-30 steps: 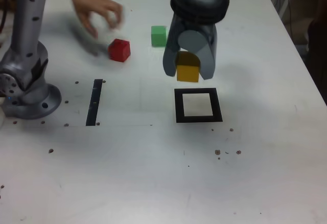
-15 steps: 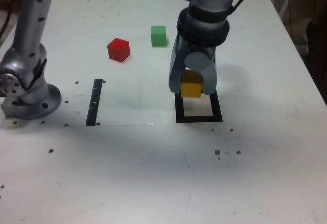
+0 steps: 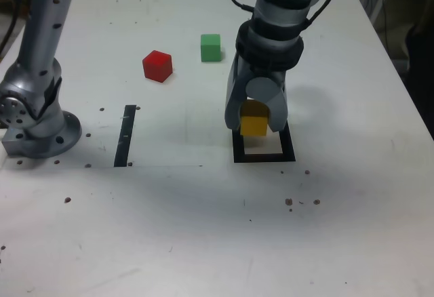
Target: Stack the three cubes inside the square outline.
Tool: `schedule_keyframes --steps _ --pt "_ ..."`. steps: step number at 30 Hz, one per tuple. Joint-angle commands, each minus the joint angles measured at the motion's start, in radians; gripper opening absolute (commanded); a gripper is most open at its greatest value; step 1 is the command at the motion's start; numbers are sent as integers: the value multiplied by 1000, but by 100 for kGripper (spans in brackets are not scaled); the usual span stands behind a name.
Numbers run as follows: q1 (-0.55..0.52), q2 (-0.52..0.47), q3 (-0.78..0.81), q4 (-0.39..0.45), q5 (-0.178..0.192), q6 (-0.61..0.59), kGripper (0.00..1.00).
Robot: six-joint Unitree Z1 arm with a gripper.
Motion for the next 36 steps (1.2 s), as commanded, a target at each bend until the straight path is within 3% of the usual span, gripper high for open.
schedule_keyframes --steps 1,23,25,28,30,32,36 --pt "2 2 2 -3 -2 3 19" --pt "5 2 -8 -15 9 6 23" --pt "5 -1 -13 -24 16 9 35" --pt "5 -9 -29 -46 29 28 73" --pt "5 -14 -40 -57 39 43 92" --pt "5 -18 -48 -62 45 57 99" --pt "5 -25 -52 -70 53 67 100"
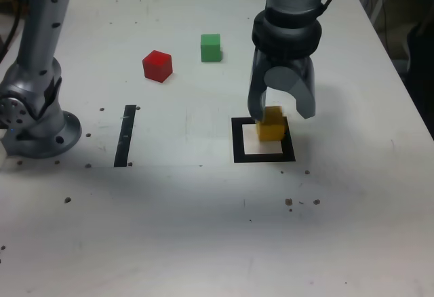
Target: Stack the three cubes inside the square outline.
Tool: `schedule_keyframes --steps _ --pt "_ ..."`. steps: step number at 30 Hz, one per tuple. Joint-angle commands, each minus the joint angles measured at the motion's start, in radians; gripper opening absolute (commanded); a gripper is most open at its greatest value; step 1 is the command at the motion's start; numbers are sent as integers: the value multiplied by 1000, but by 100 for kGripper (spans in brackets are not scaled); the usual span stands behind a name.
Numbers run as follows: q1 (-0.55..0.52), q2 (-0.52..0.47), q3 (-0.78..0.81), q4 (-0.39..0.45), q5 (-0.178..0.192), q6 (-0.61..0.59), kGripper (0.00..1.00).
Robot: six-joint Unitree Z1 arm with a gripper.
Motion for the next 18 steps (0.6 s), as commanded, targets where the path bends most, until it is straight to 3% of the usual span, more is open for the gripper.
schedule_keyframes --steps 1,12,18 --pt "2 -10 -2 -6 4 4 100" --pt "2 -28 24 3 5 2 100" --pt "2 -79 44 79 7 -21 99"
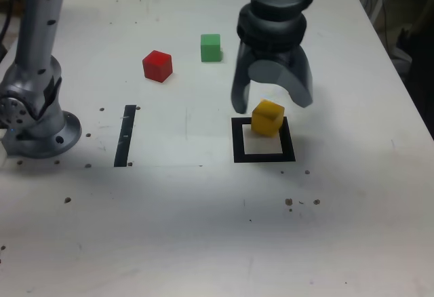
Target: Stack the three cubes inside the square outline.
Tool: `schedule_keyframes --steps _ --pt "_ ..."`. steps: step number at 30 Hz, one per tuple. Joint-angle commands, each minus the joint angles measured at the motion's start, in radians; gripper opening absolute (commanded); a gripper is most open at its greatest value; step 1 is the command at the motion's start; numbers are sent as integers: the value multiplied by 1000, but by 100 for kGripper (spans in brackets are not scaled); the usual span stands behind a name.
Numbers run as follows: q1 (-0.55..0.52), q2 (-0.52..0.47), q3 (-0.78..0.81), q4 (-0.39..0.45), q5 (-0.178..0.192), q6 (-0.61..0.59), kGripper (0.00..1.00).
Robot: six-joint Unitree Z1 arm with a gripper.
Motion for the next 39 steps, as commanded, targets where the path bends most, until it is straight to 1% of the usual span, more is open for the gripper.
schedule_keyframes --steps 1,5,8,13,16,18,22,25,27,30,34,39 --pt "2 -28 3 27 5 -7 99" --pt "3 -53 12 64 9 -11 100" --pt "22 -60 43 76 1 -11 100" --pt "147 -86 200 61 -23 8 100" --pt "216 -129 282 42 -15 26 100" --pt "240 -177 315 32 9 34 100" --pt "267 -289 350 24 72 61 100" --pt "303 -356 384 23 109 111 100" --pt "343 -384 417 22 129 158 100" --pt "426 -401 484 0 161 251 100" --pt "518 -391 564 -71 201 359 100" --pt "560 -369 618 -158 246 437 100"
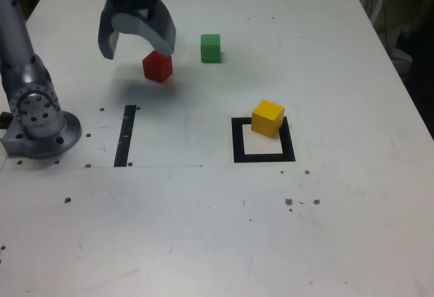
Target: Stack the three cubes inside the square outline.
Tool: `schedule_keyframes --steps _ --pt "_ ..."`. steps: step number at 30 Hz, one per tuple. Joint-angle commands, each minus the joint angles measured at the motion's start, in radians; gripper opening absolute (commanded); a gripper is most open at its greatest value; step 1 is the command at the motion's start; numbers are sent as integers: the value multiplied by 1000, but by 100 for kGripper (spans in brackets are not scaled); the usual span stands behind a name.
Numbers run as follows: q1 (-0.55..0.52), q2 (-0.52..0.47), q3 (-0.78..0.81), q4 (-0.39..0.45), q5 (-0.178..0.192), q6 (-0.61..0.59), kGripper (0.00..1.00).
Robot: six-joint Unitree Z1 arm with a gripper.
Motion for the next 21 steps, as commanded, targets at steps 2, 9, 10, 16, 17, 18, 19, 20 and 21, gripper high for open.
schedule_keyframes --steps 2,9,10,16,17,18,19,20,21 --pt "5 19 10 -27 24 22 100" --pt "16 123 5 -76 55 71 100" --pt "16 136 3 -82 55 75 100" --pt "16 167 0 -119 56 84 97" --pt "16 168 1 -123 56 85 96" --pt "16 169 2 -125 55 85 94" --pt "16 170 3 -127 54 85 91" --pt "16 171 4 -128 53 86 88" --pt "16 171 5 -129 52 86 85"
